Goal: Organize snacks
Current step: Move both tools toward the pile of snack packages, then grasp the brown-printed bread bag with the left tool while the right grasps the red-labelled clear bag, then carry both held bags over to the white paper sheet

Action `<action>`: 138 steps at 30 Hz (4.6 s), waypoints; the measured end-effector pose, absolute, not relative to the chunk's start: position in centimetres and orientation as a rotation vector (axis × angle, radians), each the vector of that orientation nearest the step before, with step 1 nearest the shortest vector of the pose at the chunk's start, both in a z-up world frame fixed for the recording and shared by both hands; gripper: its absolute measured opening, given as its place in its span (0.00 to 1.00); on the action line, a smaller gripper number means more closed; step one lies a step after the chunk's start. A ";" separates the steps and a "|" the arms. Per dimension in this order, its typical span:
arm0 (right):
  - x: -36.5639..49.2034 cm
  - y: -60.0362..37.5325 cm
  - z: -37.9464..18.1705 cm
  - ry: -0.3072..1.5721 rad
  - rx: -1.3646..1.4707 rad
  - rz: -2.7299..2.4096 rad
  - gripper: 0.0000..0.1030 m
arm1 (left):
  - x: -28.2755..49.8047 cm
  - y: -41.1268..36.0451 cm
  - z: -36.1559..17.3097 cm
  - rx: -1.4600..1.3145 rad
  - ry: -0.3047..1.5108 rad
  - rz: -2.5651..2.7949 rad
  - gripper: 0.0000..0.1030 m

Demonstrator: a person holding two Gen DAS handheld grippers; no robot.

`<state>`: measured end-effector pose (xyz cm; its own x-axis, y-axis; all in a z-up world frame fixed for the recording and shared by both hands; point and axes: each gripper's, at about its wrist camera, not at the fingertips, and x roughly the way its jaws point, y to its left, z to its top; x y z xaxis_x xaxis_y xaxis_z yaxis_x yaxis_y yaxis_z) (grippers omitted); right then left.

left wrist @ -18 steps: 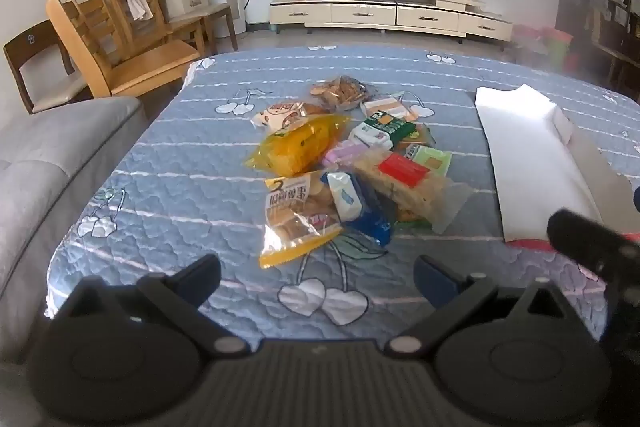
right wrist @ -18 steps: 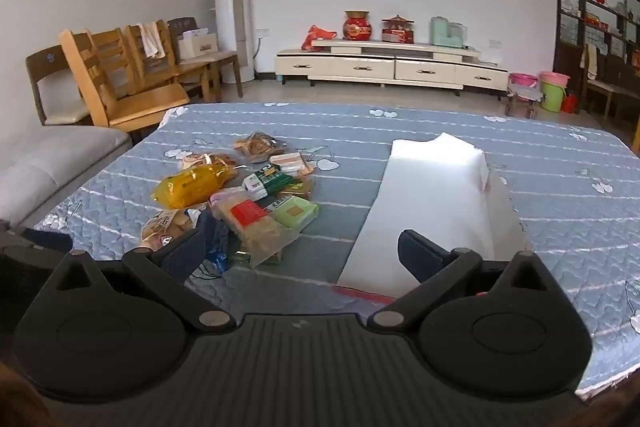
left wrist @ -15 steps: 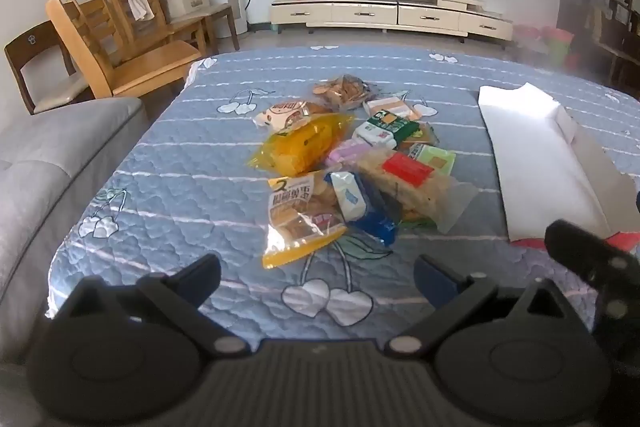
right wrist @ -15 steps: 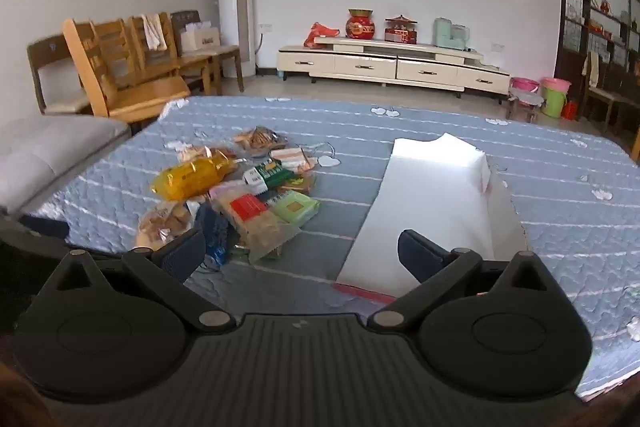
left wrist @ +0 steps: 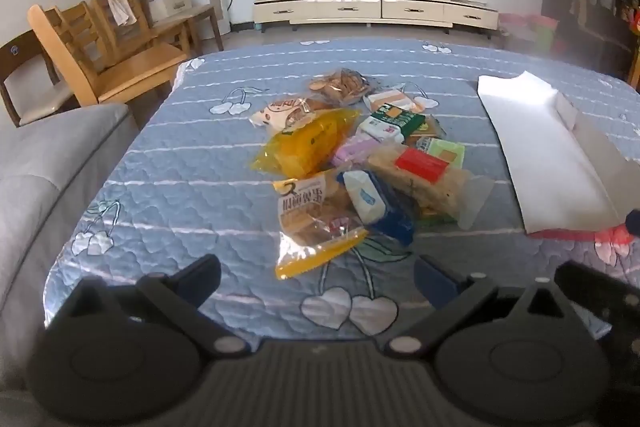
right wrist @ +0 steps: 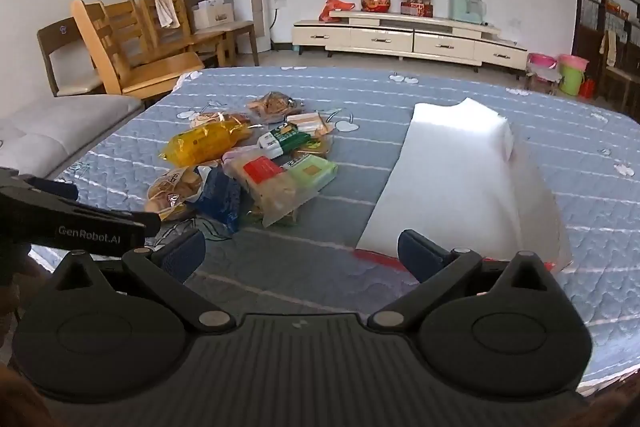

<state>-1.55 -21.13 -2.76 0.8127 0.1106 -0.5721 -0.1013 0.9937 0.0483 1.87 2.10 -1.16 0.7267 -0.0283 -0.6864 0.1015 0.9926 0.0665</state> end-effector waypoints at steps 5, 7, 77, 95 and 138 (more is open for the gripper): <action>-1.1 -20.9 -2.9 0.612 0.001 0.132 1.00 | 2.1 2.1 -1.2 0.077 0.750 -0.060 0.99; -1.0 -20.9 -2.9 0.612 -0.002 0.138 1.00 | 2.1 2.2 -1.1 0.068 0.753 -0.055 0.99; 1.9 -20.7 -4.9 0.695 0.020 0.176 1.00 | 11.7 3.4 -5.8 0.010 0.835 -0.016 0.96; 5.0 -20.6 -5.1 0.712 -0.035 0.199 1.00 | 10.4 4.0 -6.0 -0.055 0.806 -0.113 0.28; 5.3 -20.4 -0.9 0.682 -0.064 0.200 0.41 | 3.8 3.1 0.6 -0.044 0.645 -0.115 0.26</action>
<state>5.29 -20.35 -0.88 0.7577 0.1626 -0.6320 -0.2046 0.9788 0.0065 3.82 3.14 0.57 0.7927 -0.1205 -0.5975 0.0933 0.9927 -0.0765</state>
